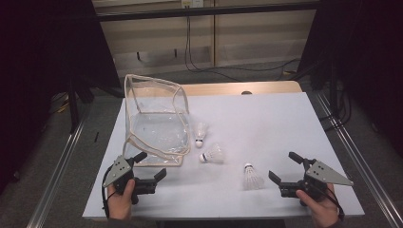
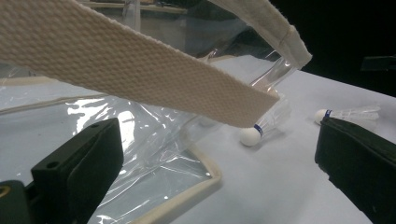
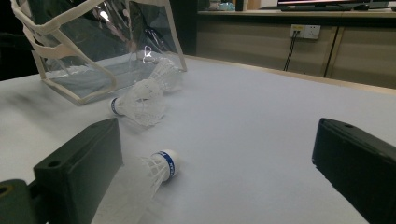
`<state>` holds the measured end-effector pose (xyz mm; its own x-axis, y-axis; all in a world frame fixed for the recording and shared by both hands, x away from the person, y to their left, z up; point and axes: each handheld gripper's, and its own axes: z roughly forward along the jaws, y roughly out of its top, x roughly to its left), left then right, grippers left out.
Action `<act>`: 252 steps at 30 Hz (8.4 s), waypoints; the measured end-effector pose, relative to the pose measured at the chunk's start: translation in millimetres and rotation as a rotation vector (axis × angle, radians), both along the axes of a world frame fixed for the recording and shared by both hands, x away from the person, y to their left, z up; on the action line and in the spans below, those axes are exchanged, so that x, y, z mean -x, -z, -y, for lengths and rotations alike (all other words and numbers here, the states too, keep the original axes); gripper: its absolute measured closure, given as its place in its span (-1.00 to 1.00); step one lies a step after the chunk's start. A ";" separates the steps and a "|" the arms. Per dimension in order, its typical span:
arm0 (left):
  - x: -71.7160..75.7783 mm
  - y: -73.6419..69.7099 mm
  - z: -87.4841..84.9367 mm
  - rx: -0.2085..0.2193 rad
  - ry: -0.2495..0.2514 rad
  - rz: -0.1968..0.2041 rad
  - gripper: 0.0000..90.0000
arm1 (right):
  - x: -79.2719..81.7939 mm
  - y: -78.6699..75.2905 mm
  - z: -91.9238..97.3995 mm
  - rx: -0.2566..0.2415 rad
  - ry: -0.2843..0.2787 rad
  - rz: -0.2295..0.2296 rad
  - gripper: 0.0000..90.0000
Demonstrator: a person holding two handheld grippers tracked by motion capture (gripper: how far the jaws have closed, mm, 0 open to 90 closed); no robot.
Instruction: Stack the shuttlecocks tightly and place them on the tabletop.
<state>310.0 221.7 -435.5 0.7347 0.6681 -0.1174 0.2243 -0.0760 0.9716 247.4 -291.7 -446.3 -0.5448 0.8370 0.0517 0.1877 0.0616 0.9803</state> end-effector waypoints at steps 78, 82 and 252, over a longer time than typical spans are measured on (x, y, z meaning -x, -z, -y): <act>9.1 0.5 86.0 -0.070 0.224 -0.121 -0.96 | -5.9 -1.9 -8.2 0.021 -0.050 0.004 -0.96; 10.0 -2.6 94.5 -0.059 0.238 -0.117 -0.96 | -5.8 -1.9 -8.2 0.021 -0.052 0.003 -0.95; -149.4 -54.0 231.3 -0.223 -0.097 -0.343 -0.91 | -6.8 -2.2 -3.8 0.030 -0.060 -0.003 -0.94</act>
<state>459.4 -9.6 -381.5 0.6105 0.7692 -0.1889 0.5483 -0.2383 0.8017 254.2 -287.9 -444.0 -0.5935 0.8043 0.0292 0.1861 0.1019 0.9772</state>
